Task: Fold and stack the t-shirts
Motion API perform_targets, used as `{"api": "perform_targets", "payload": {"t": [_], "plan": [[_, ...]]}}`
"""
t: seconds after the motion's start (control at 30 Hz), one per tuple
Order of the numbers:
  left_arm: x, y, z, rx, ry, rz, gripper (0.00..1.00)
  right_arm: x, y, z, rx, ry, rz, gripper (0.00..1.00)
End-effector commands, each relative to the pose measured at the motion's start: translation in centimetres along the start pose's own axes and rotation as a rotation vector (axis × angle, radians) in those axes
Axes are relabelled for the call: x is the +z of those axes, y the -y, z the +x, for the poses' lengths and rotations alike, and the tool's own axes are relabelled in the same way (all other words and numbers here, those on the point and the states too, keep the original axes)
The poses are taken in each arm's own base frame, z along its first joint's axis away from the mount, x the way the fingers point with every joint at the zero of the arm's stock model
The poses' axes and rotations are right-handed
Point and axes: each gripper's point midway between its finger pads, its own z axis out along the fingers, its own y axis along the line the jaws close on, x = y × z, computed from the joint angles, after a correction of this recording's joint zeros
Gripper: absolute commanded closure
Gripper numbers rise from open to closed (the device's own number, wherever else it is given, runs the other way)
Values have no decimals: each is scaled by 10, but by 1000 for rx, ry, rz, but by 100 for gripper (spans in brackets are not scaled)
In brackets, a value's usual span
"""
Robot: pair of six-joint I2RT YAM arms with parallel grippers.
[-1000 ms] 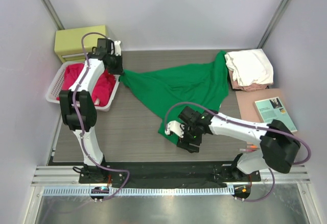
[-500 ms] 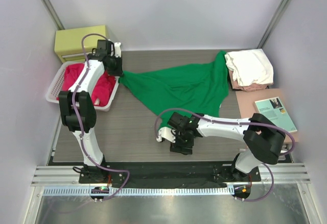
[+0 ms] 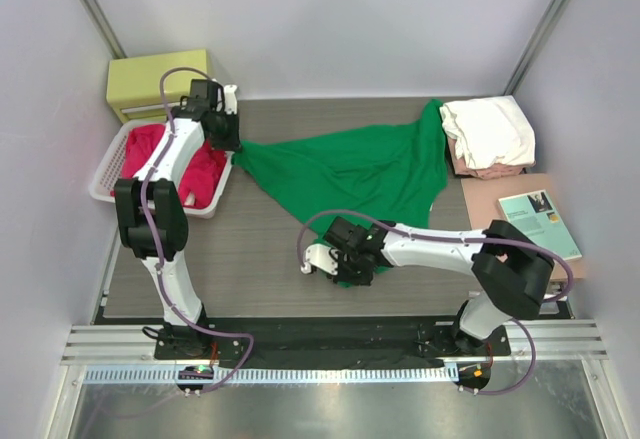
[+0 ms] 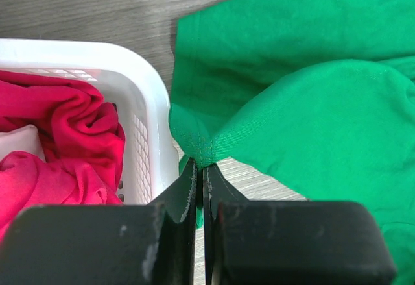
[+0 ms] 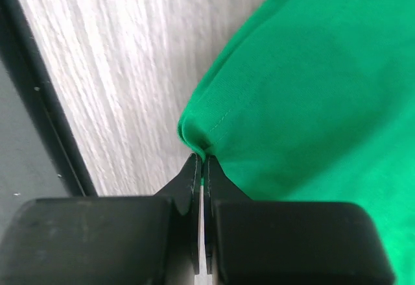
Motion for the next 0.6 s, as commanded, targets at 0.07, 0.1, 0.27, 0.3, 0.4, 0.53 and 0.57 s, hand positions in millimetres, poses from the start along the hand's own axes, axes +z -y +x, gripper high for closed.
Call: {"api": "perform_targets", "payload": {"t": [0.07, 0.1, 0.27, 0.3, 0.4, 0.53, 0.57], "plan": [[-17, 10, -10, 39, 65, 47, 100, -100, 65, -45, 0, 223, 314, 99], [-17, 12, -6, 37, 54, 52, 100, -134, 89, -50, 44, 284, 395, 99], [-44, 20, -4, 64, 114, 71, 100, -222, 143, -23, 169, 366, 641, 99], [-64, 23, -8, 75, 164, 66, 100, -238, 149, -19, 195, 391, 687, 99], [-109, 37, -20, 91, 263, 87, 100, -288, 163, 9, 313, 446, 836, 99], [-173, 57, -15, 113, 330, 130, 100, -351, 160, 54, 423, 508, 1022, 99], [-186, 59, -11, 130, 346, 127, 100, -370, 152, 61, 426, 529, 1088, 99]]}}
